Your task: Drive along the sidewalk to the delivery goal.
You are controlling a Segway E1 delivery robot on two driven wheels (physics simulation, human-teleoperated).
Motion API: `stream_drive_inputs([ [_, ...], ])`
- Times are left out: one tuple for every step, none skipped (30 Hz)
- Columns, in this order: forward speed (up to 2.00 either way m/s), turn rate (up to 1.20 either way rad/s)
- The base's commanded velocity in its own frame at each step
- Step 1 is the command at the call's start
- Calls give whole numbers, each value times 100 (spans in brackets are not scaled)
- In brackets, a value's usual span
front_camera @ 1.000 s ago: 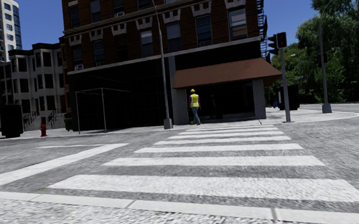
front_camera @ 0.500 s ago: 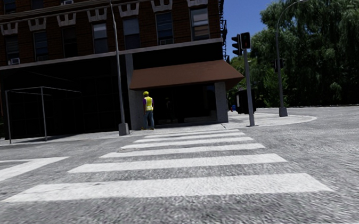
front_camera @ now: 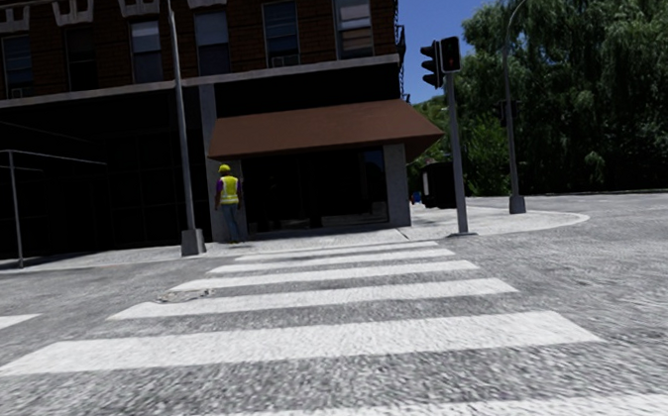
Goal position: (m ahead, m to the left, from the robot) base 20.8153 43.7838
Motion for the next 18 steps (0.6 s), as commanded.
stream_drive_inputs([
  [200, 0],
  [200, 0],
  [200, 0],
  [200, 0],
  [200, 0],
  [200, 0],
  [200, 0],
  [200, 0],
  [200, 0],
  [200, 0],
  [200, 0],
  [200, 0],
  [200, 0],
  [200, 0],
  [200, 0],
  [200, 0],
  [200, 0],
  [200, 0],
])
